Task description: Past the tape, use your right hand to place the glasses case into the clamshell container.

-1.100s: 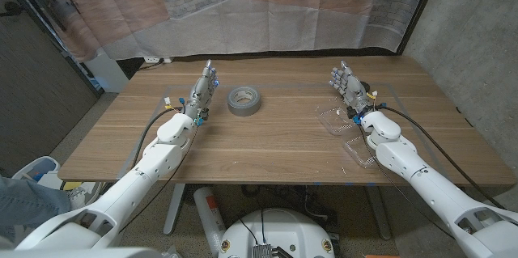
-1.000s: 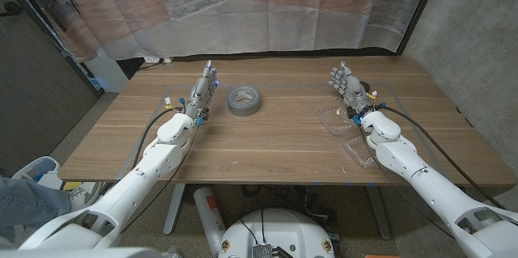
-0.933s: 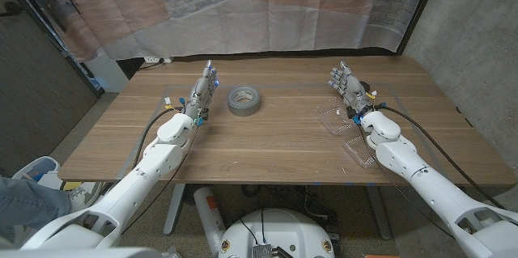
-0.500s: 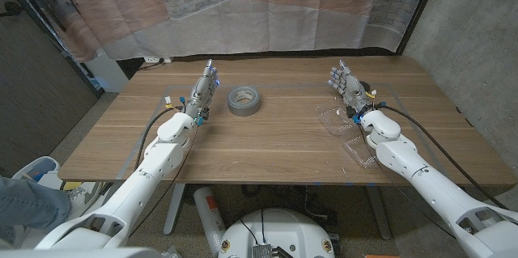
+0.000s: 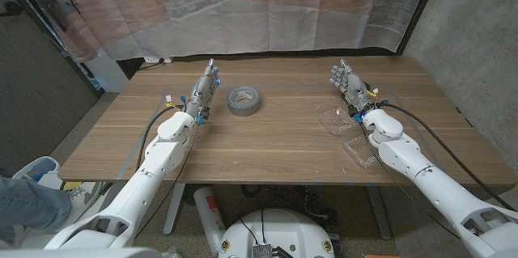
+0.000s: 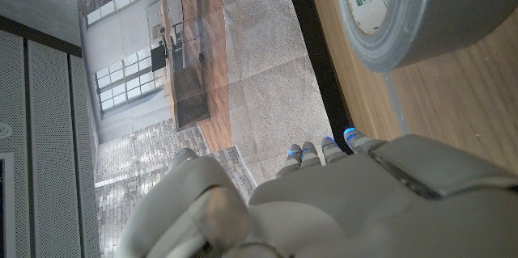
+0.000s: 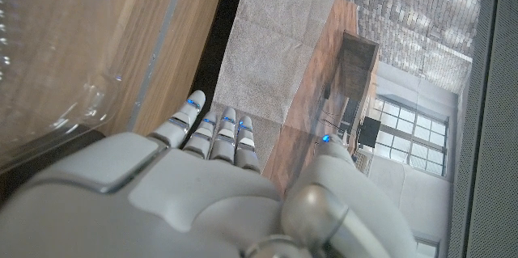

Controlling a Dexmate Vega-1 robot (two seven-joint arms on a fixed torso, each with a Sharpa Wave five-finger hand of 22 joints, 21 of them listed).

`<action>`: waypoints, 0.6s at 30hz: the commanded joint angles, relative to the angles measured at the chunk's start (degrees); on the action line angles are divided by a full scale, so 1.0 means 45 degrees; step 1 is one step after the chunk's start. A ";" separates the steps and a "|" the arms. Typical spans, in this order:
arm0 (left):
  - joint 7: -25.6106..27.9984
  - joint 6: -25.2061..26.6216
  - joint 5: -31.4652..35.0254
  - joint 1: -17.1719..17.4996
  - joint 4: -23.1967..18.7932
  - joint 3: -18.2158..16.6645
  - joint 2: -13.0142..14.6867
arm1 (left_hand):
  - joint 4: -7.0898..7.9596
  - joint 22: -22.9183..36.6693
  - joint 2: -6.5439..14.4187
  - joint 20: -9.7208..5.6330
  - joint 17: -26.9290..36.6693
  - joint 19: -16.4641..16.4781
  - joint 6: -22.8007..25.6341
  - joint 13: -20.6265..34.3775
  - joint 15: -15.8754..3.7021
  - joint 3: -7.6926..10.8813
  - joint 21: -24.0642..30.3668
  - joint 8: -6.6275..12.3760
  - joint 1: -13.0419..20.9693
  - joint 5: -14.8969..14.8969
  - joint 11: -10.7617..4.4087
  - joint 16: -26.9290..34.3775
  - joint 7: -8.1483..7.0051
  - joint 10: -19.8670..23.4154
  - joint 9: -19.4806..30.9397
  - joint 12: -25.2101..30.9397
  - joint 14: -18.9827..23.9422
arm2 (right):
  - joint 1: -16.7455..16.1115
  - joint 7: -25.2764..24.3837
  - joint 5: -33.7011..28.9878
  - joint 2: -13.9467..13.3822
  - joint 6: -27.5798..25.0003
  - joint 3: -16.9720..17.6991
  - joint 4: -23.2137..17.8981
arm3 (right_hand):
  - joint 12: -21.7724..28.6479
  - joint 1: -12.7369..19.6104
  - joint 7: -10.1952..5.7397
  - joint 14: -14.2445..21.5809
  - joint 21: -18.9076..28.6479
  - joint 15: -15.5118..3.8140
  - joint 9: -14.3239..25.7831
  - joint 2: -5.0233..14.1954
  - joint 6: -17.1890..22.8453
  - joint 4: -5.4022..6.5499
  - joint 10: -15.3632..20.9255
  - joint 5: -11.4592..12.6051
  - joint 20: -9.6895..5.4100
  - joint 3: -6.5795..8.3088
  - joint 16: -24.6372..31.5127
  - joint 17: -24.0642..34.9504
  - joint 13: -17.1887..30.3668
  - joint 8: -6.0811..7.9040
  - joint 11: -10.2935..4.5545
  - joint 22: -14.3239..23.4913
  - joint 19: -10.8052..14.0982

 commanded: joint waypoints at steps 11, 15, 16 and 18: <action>-0.0375 0.0330 0.0584 0.0121 -0.0180 -0.0539 -0.0424 | 0.0081 0.0058 0.0083 -0.0379 0.0032 -0.0155 -0.0067 0.0055 -0.0011 -0.0079 0.0085 0.0094 0.0141 0.0049 0.0019 0.0051 -0.0045 -0.0117 0.0047 0.0073 -0.0365 | -0.0083 -0.1089 -0.1272 -0.0419 -0.0046 -0.0100 -0.0590 | 0.0062 0.0335 0.0010 0.0131 -0.0131 -0.0027 0.0025 0.0045 0.0178 -0.0165 0.0104 0.0015 -0.0353 0.0076 0.0046 0.0010 0.0058 0.0100 -0.0109 0.0051 0.0075; -0.0435 0.0341 0.0615 0.0110 -0.0152 -0.0574 -0.0462 | 0.0081 0.0058 0.0096 -0.0378 0.0032 -0.0156 -0.0048 0.0055 -0.0010 -0.0091 0.0088 0.0101 0.0149 0.0047 0.0030 0.0052 -0.0035 -0.0104 0.0047 0.0079 -0.0364 | -0.0082 -0.1269 -0.1387 -0.0461 -0.0164 -0.0090 -0.0707 | 0.0060 0.0374 -0.0014 0.0135 -0.0167 -0.0041 0.0025 0.0042 0.0170 -0.0193 0.0107 0.0010 -0.0367 0.0082 0.0044 0.0008 0.0059 0.0092 -0.0119 0.0050 0.0032; -0.0458 0.0338 0.0617 0.0100 -0.0134 -0.0580 -0.0475 | 0.0081 0.0058 0.0097 -0.0377 0.0032 -0.0156 -0.0047 0.0055 -0.0017 -0.0092 0.0088 0.0101 0.0149 0.0047 0.0023 0.0051 -0.0036 -0.0102 0.0047 0.0080 -0.0368 | -0.0070 -0.1292 -0.1469 -0.0486 -0.0141 -0.0105 -0.0704 | 0.0061 0.0388 -0.0017 0.0133 -0.0173 -0.0048 0.0025 0.0042 0.0176 -0.0203 0.0111 0.0009 -0.0362 0.0086 0.0042 0.0007 0.0060 0.0093 -0.0121 0.0050 0.0033; -0.0476 0.0337 0.0647 0.0085 -0.0116 -0.0580 -0.0495 | 0.0081 0.0058 0.0101 -0.0375 0.0032 -0.0155 -0.0049 0.0055 -0.0015 -0.0096 0.0090 0.0100 0.0152 0.0046 0.0017 0.0055 -0.0043 -0.0096 0.0047 0.0083 -0.0358 | -0.0053 -0.1318 -0.1567 -0.0531 -0.0140 -0.0116 -0.0716 | 0.0058 0.0410 -0.0015 0.0124 -0.0191 -0.0036 0.0025 0.0041 0.0178 -0.0219 0.0108 0.0007 -0.0357 0.0090 0.0036 0.0007 0.0060 0.0092 -0.0121 0.0050 0.0015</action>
